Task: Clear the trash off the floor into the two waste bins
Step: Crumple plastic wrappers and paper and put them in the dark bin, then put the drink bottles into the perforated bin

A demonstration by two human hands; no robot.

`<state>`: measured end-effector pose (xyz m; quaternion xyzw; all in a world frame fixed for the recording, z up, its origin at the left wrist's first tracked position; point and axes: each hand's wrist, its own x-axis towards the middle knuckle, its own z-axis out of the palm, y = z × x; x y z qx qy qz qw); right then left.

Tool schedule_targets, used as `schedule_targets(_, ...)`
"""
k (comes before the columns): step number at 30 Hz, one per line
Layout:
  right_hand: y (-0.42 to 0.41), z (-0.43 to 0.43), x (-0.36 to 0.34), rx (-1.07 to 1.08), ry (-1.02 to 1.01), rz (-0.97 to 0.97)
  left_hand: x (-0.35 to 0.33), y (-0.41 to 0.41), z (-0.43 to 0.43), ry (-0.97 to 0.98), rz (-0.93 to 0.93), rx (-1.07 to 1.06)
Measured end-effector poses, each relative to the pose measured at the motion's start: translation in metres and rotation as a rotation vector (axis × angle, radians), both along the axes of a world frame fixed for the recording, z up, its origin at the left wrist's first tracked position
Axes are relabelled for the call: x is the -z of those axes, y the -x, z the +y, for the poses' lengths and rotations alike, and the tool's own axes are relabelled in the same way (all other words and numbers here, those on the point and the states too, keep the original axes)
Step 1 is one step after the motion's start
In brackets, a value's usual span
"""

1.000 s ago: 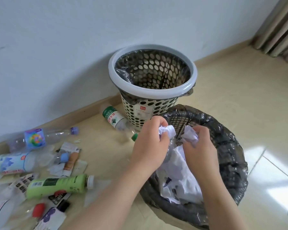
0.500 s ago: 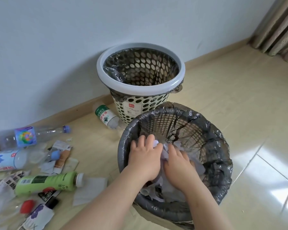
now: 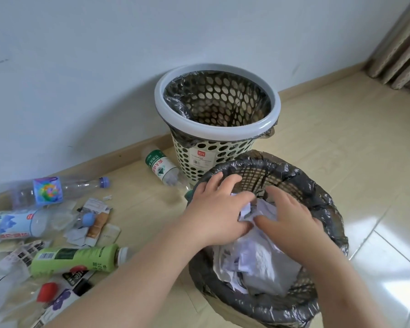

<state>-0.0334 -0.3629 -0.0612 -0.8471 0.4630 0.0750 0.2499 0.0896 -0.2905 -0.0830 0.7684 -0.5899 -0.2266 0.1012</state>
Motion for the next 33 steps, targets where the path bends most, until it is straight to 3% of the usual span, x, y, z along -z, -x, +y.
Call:
schedule_targets(4,-0.030,0.011,-0.030,-0.081,0.060,-0.227,-0.031,-0.033,0.023,0.196,0.153,-0.066)
schedule_targets(10,-0.116,0.046,-0.037,-0.270,0.055,-0.399,-0.042,-0.110,0.081,0.230,0.187,-0.449)
schedule_targets(17,-0.193,0.097,0.037,-0.398,-0.092,-0.161,0.040,-0.177,0.156,0.038,0.079,-0.741)
schedule_targets(20,-0.200,0.107,0.076,-0.388,-0.170,-0.028,0.075,-0.181,0.181,-0.103,0.110,-0.685)
schedule_targets(24,-0.195,0.127,0.125,-0.355,-0.267,0.087,0.114,-0.168,0.203,-0.281,0.181,-0.441)
schedule_targets(27,-0.188,0.141,0.150,-0.338,-0.323,0.107,0.139,-0.154,0.209,-0.453,0.054,-0.292)
schedule_targets(30,-0.185,0.151,0.162,-0.316,-0.361,0.068,0.158,-0.144,0.211,-0.448,-0.111,-0.314)
schedule_targets(33,-0.181,0.156,0.168,-0.347,-0.471,0.020,0.167,-0.141,0.209,-0.385,-0.162,-0.361)
